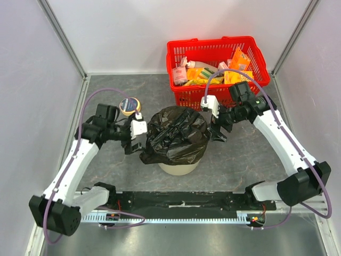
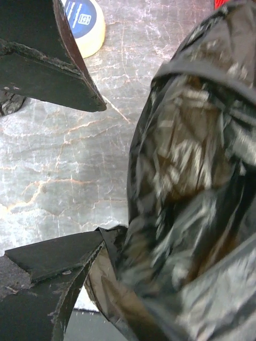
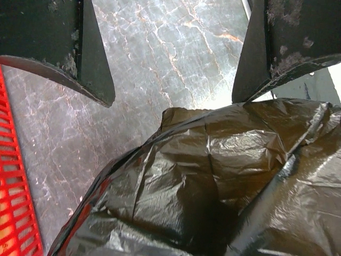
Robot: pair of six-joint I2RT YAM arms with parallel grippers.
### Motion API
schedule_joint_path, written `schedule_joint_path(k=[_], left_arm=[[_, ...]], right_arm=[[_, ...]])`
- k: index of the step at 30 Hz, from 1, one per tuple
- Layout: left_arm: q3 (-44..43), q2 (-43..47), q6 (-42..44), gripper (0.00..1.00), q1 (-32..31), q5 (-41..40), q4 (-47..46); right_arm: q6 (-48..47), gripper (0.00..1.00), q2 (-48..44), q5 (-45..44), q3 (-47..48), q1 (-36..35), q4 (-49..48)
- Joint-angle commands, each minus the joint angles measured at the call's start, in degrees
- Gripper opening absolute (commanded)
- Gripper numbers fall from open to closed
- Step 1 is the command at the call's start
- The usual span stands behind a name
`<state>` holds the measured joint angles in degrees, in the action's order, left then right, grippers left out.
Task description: Put the trash bags into the trash bin
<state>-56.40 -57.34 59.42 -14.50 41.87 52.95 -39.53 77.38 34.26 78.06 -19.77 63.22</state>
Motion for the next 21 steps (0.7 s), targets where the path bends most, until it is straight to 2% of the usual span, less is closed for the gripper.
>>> schedule_joint_path(k=[1,10,12,14,18,20,21], left_arm=[[-5.0,-5.3,2.6,0.99,0.4,1.1,-4.3],[-5.9,-9.8,4.3,1.0,0.4,6.0,-6.2],[-5.8,-10.3,4.1,1.0,0.4,8.3,-6.1],[-5.6,-10.8,3.6,1.0,0.4,10.2,-6.1],[-4.4,-10.8,3.7,0.95,0.2,13.0,-5.7],[-3.8,-10.9,3.6,0.84,0.4,14.5,-5.7],[-3.5,-10.9,3.4,0.78,0.4,14.9,-5.7]], right_arm=[[-2.9,0.98,1.3,5.1,3.7,-0.2,1.1],[-6.7,0.98,3.7,12.4,2.4,-1.1,1.1],[-7.6,0.94,4.2,13.6,1.9,-1.8,1.1],[-7.8,0.86,5.1,14.1,1.8,-2.3,1.2],[-8.3,0.58,5.5,14.2,0.6,-2.3,1.0],[-8.5,0.44,5.3,14.3,-0.2,-2.4,0.9],[-8.5,0.41,5.1,14.3,-0.4,-2.3,0.7]])
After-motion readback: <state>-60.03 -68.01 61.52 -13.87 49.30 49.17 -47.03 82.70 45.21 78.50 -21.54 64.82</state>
